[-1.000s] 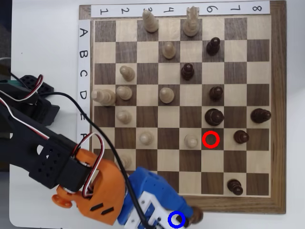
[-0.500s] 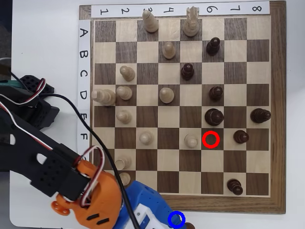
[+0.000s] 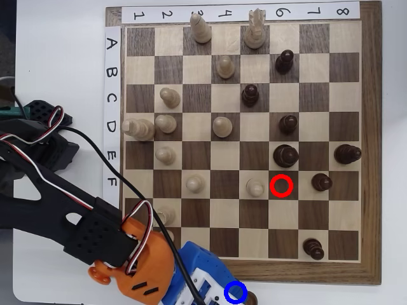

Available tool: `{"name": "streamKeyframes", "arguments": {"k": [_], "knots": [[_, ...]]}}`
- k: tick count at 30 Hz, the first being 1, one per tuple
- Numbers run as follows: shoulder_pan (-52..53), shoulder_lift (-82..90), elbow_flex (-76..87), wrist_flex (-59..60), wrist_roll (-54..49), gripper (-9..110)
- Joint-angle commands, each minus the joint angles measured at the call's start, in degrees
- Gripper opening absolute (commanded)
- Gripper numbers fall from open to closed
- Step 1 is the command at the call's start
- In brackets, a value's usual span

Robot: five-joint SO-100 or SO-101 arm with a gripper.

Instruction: Move the piece to destination

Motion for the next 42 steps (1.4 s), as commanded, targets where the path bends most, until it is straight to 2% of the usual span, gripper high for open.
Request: {"name": "streamKeyframes", "arguments": {"k": [1, 30, 42], "knots": [[2.11, -0.7, 0.44, -8.09, -1.93, 0], [3.69, -8.61, 2.11, -11.51, -5.1, 0], [3.52, -9.93, -0.18, -12.22, -2.9, 0]]}}
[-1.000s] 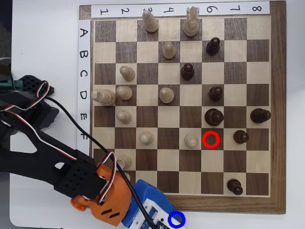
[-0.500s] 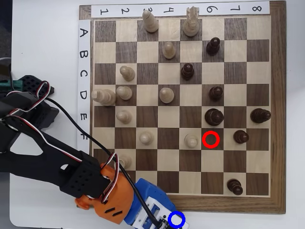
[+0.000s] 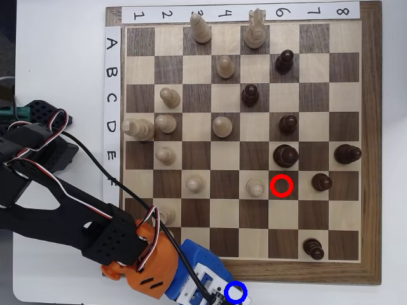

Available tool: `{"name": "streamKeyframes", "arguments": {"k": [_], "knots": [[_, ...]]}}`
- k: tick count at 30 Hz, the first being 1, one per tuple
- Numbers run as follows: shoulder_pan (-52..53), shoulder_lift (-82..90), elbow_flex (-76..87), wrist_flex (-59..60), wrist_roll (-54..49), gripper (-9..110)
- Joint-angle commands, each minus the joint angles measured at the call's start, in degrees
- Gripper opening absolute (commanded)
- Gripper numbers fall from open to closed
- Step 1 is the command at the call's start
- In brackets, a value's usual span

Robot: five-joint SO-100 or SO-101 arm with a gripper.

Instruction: Move the piece to destination

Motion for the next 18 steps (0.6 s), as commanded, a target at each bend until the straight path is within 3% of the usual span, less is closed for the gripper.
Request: {"name": "streamKeyframes", "arguments": {"k": [1, 14, 18], "knots": [[1.32, 0.35, -4.57, -4.75, 1.23, 0], [0.79, 1.23, -4.75, -7.03, 2.37, 0], [0.53, 1.14, -4.75, -7.03, 2.72, 5]]}}
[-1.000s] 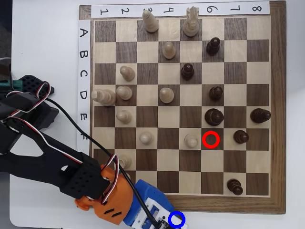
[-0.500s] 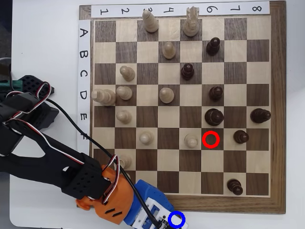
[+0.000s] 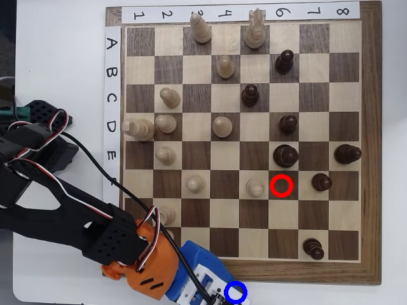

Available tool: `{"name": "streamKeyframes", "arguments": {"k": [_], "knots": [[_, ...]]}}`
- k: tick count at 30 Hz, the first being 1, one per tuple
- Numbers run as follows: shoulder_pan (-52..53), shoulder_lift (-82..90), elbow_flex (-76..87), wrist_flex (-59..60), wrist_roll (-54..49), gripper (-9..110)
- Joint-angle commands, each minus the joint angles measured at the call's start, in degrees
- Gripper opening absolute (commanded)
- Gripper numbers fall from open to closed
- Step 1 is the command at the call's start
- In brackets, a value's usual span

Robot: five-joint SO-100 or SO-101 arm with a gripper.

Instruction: Move the piece to destination

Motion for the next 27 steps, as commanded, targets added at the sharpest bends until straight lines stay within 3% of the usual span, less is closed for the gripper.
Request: {"name": "streamKeyframes", "arguments": {"k": [1, 5, 12, 18, 27], "knots": [[0.53, 1.32, -4.66, -4.57, 2.02, 8], [0.44, 1.85, -4.75, -6.15, 1.76, 27], [0.09, 4.31, -4.75, -7.03, 2.64, 34], [0.88, 19.34, 0.88, -5.98, 2.2, 35], [1.58, 59.68, 13.1, 4.22, -10.11, 25]]}}
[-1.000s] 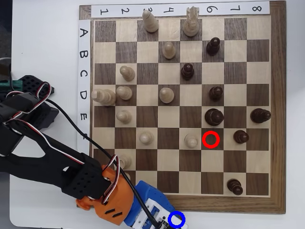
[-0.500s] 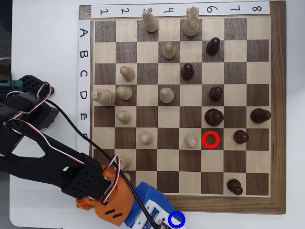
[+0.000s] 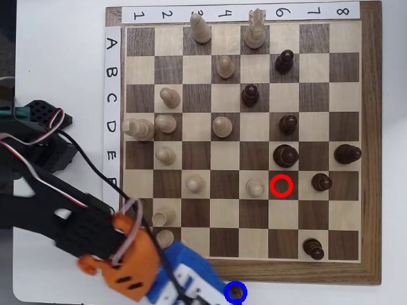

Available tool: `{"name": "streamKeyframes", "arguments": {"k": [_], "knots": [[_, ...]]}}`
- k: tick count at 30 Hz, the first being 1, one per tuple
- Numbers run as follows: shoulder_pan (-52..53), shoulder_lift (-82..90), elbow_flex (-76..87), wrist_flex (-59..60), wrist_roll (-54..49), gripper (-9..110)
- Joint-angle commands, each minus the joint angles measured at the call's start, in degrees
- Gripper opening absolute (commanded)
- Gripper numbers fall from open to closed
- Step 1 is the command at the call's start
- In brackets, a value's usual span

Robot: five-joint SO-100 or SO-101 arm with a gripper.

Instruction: Move the piece to destination

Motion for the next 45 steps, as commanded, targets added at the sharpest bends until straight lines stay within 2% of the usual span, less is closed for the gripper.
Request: {"name": "streamKeyframes", "arguments": {"k": [1, 7, 11, 16, 22, 29, 38, 45], "knots": [[1.32, 43.51, 4.83, 7.03, -10.2, 25], [0.97, 60.03, 6.06, 19.69, -27.07, 25], [4.22, 66.09, 3.6, 34.89, -38.23, 26], [14.24, 69.79, 3.43, 44.21, -47.64, 25], [29.36, 76.03, 8.44, 50.98, -56.95, 11], [41.31, 81.12, 21.36, 50.89, -68.38, 0], [50.45, 90.62, 44.21, 45.53, -79.1, 0], [53.96, 97.38, 53.7, 50.71, -81.74, 0]]}}
